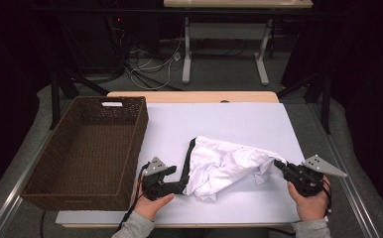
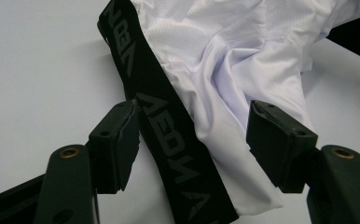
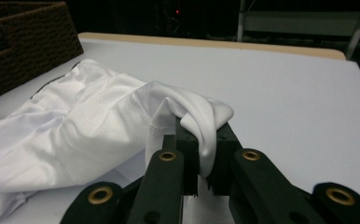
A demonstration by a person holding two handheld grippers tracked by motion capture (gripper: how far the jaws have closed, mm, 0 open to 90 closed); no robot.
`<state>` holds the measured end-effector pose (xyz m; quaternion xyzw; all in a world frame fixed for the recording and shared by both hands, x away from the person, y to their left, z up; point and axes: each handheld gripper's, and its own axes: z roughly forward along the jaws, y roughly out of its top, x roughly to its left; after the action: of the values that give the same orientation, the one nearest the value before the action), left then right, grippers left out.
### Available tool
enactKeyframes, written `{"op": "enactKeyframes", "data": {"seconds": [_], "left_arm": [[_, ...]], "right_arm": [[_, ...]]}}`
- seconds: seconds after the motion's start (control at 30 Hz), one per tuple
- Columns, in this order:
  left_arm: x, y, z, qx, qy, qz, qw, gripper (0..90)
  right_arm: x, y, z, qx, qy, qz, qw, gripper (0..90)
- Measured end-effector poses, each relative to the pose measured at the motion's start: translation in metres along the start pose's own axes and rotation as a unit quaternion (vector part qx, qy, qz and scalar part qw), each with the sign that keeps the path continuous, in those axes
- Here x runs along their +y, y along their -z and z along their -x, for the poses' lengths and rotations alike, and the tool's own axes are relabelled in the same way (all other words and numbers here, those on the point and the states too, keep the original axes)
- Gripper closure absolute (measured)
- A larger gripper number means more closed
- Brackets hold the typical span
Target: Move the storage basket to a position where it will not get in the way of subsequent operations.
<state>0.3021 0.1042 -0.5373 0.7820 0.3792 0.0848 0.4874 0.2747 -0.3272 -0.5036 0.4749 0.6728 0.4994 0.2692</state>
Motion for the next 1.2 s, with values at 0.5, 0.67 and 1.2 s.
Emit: {"op": "enactKeyframes", "data": {"seconds": [0.5, 0.67, 1.2], "left_arm": [[-0.002, 0.0, -0.002, -0.01, 0.014, 0.002, 0.9999, 35.8], [-0.002, 0.0, -0.002, -0.008, 0.015, 0.002, 0.9999, 35.9], [0.0, 0.003, -0.005, -0.003, 0.021, 0.013, 0.9997, 35.8]], "right_arm": [[-0.012, -0.009, -0.007, 0.009, 0.01, -0.029, 0.9995, 62.0], [-0.007, -0.009, -0.02, 0.016, 0.028, -0.018, 0.9993, 51.7], [-0.001, -0.04, -0.079, 0.089, 0.086, -0.015, 0.9921, 45.4]]}}
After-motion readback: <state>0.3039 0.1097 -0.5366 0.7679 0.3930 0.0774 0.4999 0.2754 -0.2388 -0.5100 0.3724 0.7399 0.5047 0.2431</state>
